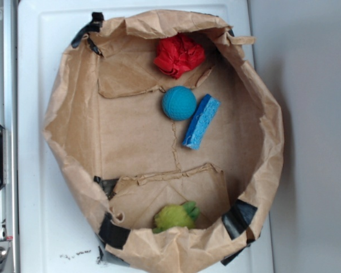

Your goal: Grab the red paper.

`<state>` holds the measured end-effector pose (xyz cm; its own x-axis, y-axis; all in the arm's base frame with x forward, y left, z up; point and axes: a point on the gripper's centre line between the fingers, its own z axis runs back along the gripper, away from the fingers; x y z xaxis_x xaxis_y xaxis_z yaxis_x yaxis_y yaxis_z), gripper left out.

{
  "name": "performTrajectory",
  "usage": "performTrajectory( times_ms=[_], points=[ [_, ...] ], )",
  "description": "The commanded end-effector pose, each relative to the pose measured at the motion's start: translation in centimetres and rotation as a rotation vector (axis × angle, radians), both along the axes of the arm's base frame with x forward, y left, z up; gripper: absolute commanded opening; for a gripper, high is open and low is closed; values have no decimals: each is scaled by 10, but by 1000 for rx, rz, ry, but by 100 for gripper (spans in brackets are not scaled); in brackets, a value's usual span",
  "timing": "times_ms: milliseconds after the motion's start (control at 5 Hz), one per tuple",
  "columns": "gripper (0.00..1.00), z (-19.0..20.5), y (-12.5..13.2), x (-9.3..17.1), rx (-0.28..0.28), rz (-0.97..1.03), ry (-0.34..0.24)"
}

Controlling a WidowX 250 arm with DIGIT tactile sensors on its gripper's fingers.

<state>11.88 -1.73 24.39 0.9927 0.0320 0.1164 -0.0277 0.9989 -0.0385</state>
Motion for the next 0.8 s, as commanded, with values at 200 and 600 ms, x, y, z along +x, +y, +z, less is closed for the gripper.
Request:
performTrajectory(
  times_ms=[200,600],
  points=[
    [100,-3,-9,-16,-19,122,17],
    [100,-11,-11,-4,4,168,-12]
  ],
)
